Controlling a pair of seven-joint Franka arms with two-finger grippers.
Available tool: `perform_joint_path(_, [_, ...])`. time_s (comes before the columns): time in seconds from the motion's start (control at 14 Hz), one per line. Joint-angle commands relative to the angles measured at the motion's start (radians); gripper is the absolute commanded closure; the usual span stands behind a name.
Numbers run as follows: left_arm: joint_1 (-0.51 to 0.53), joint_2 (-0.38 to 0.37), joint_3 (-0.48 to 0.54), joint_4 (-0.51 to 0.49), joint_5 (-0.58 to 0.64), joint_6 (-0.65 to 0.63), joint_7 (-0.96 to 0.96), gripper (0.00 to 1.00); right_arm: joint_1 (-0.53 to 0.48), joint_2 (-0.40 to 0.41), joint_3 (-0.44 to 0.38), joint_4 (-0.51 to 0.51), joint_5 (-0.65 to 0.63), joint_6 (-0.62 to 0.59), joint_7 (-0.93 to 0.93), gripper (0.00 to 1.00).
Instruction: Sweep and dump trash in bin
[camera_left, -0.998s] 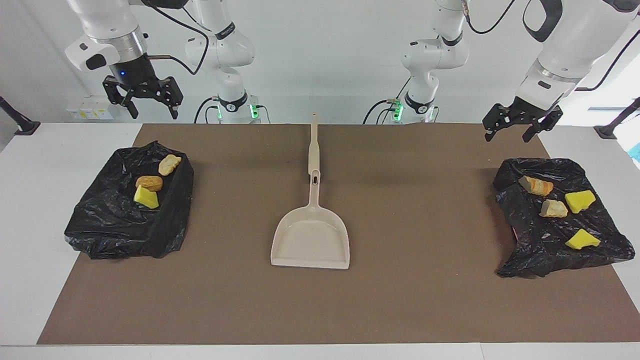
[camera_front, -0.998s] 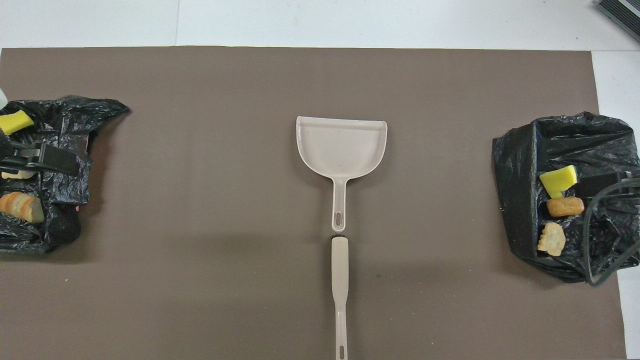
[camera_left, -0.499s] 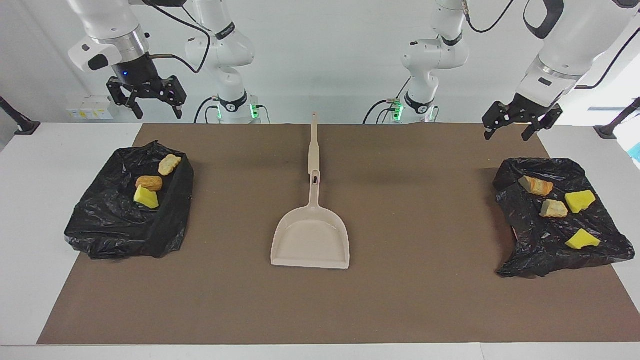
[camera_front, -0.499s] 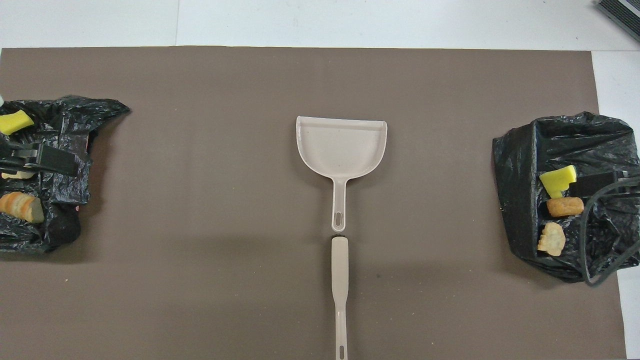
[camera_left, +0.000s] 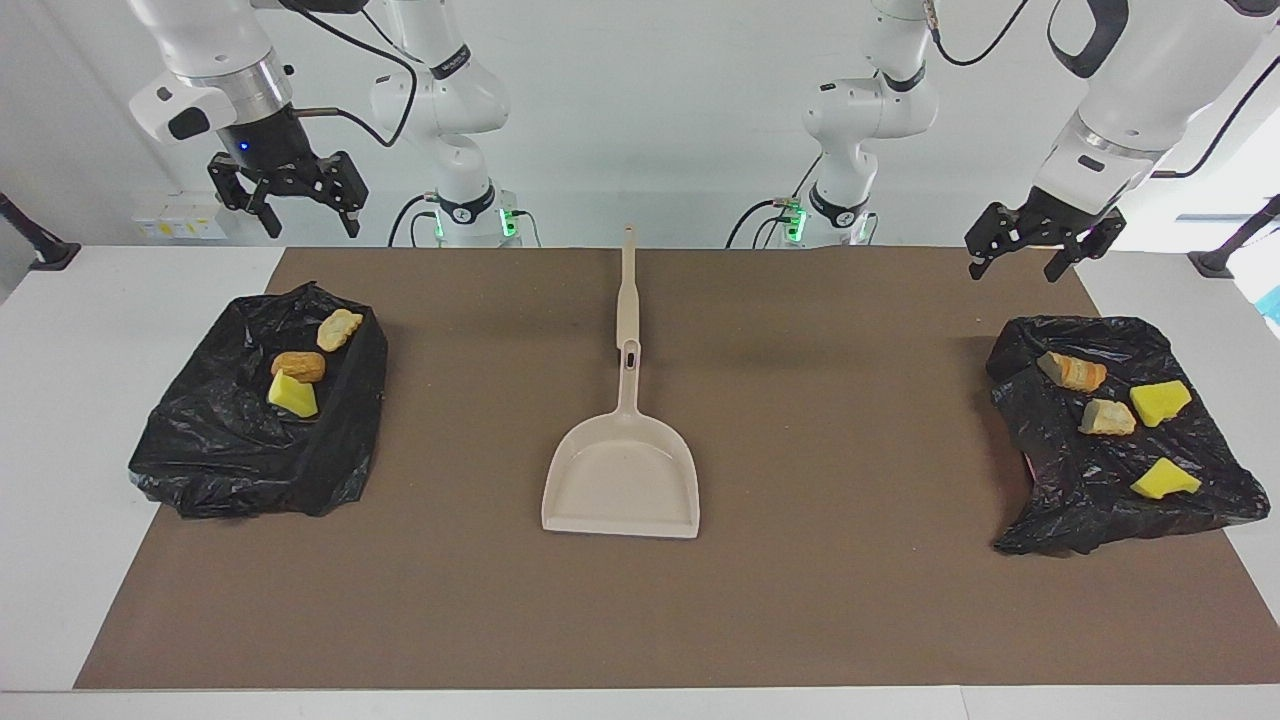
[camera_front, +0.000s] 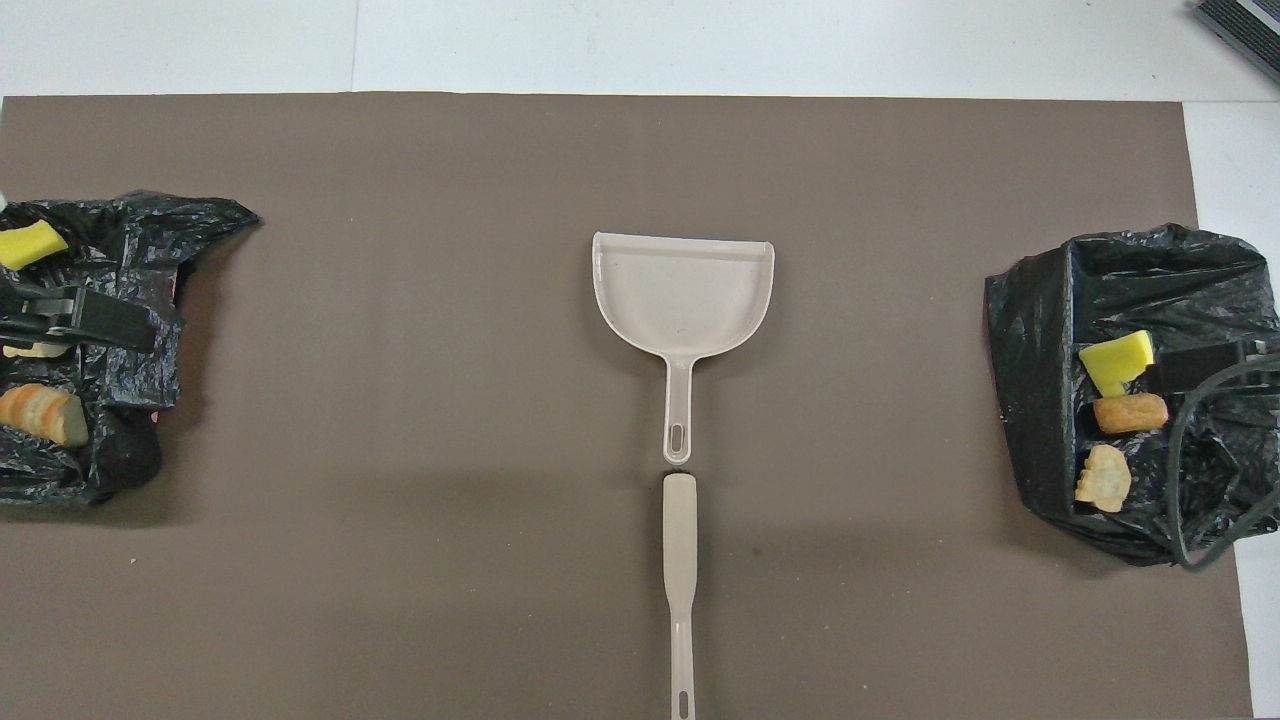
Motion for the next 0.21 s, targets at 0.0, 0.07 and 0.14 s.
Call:
perform_joint_path(0.0, [-0.002, -0.025, 0.007, -0.027, -0.013, 0.005, 0.016, 0.0, -0.01, 0.001, 0.008, 0.012, 0.008, -0.016, 0.011, 0.0])
perform_joint_path(0.07, [-0.002, -0.026, 0.007, -0.027, -0.013, 0.005, 0.016, 0.0, -0.01, 0.001, 0.008, 0.012, 0.008, -0.014, 0.012, 0.0])
perform_joint_path(0.14, [-0.004, -0.026, 0.009, -0.027, -0.011, 0.004, 0.014, 0.0, -0.01, 0.001, 0.006, 0.011, 0.008, -0.014, 0.012, 0.0])
